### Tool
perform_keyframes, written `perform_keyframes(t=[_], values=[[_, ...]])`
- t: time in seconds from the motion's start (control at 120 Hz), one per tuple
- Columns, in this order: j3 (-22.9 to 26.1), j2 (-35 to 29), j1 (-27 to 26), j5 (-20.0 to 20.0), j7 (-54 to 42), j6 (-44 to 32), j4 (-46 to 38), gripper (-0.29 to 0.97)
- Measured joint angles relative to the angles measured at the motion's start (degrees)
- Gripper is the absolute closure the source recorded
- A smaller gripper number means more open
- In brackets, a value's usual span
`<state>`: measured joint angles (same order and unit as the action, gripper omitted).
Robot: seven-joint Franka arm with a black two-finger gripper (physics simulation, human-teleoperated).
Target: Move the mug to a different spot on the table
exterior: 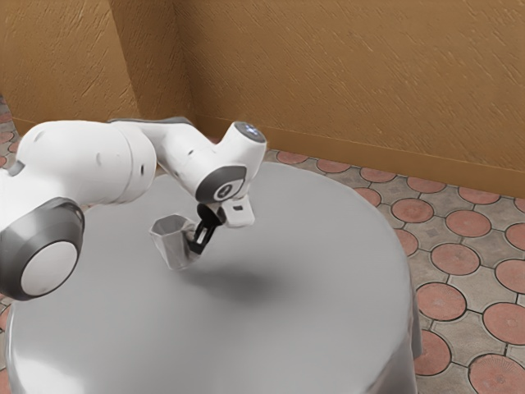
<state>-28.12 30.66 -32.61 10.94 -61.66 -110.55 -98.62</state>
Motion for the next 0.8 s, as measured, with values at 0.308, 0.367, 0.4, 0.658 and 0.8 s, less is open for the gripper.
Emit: perform_keyframes(t=[0.308, 0.367, 0.4, 0.658, 0.8], values=[[-0.1, 0.9, 0.7, -1.0, 1.1, -1.0, 0.1, 0.24], [-0.1, 0.3, 0.8, -1.4, 1.3, -1.2, 0.1, 0.18], [-0.1, -0.2, 0.8, -1.8, 1.3, -1.4, 0.2, 0.15], [0.4, -12.1, 0.8, -3.7, 2.0, -2.5, 0.2, 0.04], [1.0, -15.3, 0.8, -3.7, 3.6, -2.8, 3.7, 0.02]])
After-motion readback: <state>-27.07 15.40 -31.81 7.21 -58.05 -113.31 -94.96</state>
